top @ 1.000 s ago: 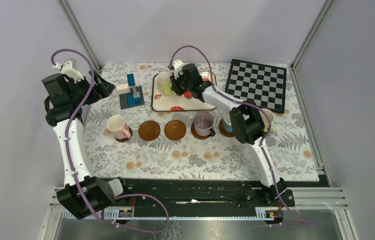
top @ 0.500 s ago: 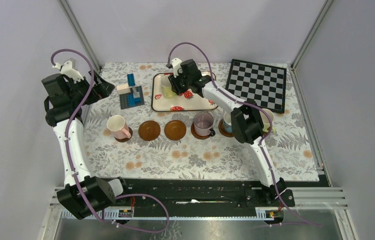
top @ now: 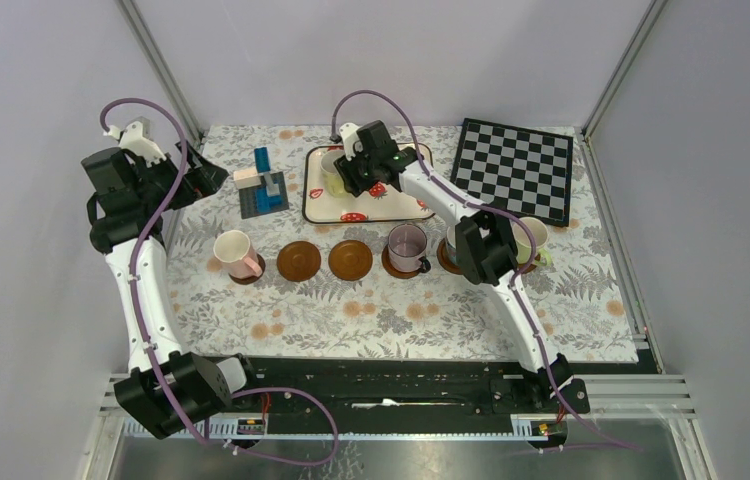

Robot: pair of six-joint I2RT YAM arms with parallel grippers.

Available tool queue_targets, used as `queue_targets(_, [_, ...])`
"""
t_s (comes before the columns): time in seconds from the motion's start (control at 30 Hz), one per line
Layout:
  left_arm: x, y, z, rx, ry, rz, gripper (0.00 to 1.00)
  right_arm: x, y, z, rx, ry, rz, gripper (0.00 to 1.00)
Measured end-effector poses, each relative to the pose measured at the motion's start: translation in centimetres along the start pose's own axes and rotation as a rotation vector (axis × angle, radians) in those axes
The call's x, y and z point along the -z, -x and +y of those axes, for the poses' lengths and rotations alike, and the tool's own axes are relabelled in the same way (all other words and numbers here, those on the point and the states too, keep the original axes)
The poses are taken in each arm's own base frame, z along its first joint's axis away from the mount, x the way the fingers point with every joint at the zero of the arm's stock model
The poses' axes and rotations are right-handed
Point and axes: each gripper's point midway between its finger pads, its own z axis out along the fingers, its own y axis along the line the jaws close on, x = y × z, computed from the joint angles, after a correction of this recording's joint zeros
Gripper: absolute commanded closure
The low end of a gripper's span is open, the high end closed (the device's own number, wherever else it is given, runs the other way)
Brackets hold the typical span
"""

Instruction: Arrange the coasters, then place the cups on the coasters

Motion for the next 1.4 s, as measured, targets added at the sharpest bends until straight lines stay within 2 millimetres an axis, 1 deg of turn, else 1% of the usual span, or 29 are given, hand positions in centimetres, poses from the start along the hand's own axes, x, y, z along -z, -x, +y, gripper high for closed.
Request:
queue_targets(0.1, [0.0,0.0,0.0,0.001,-0.003,0.000,0.01,-0.1,-0.4,0.0,0.001,0.002,0.011,0.47])
queue_targets(0.23, [-0.2,-0.6,0.2,0.012,-0.006,0.016,0.01,-0.9,-0.4,-0.2,0.007,0.000,0.013,0.53])
queue_targets(0.33, [-0.2,-0.7,0.2,0.013,-0.008,0.017,0.01,-1.4,-0.7,-0.3,0.007,-0.002,0.018,0.63])
queue_targets(0.4, [-0.2,-0.7,0.2,0.013,-0.007,0.016,0.01,-1.5,-0.8,-0.3,0.007,-0.001,0.021,0.67])
queue_targets(0.5, [-0.2,-0.7,0.3,0.013,-0.007,0.016,0.01,-1.5,-0.8,-0.3,0.008,0.000,0.020,0.70])
queue_targets(0.6, [-0.2,-0.7,0.2,0.013,-0.008,0.016,0.01,-1.5,-0.8,-0.2,0.005,0.006,0.019,0.86])
queue_targets(0.67, [-0.3,-0.7,0.3,0.014,-0.009,0.017,0.01,-1.5,-0.8,-0.1,-0.004,0.007,0.019,1.00])
queue_targets(0.8, [-0.3,-1.1,0.3,0.024,-0.012,0.025,0.01,-1.2,-0.8,0.0,-0.018,0.007,0.021,1.00])
queue_targets(1.0, [-0.2,-1.2,0.3,0.019,-0.014,0.027,0.01,0.2,-0.5,0.4,-0.061,0.007,0.027,1.00])
queue_targets(1.1, [-0.1,-1.2,-0.1,0.013,-0.029,0.024,0.01,1.5,0.7,0.8,-0.079,0.007,0.007,1.00])
queue_targets(1.27, [0.3,-1.7,-0.5,0.011,-0.047,0.030,0.01,4.8,3.4,2.1,-0.097,0.014,-0.026,1.00])
queue_targets(1.37, [0.4,-2.4,-0.5,0.013,-0.049,0.042,0.01,6.7,4.9,4.2,-0.080,0.032,-0.047,1.00])
queue_targets(1.4, [0.5,-2.7,-0.4,0.013,-0.048,0.047,0.01,7.4,5.3,5.3,-0.070,0.040,-0.051,1.00])
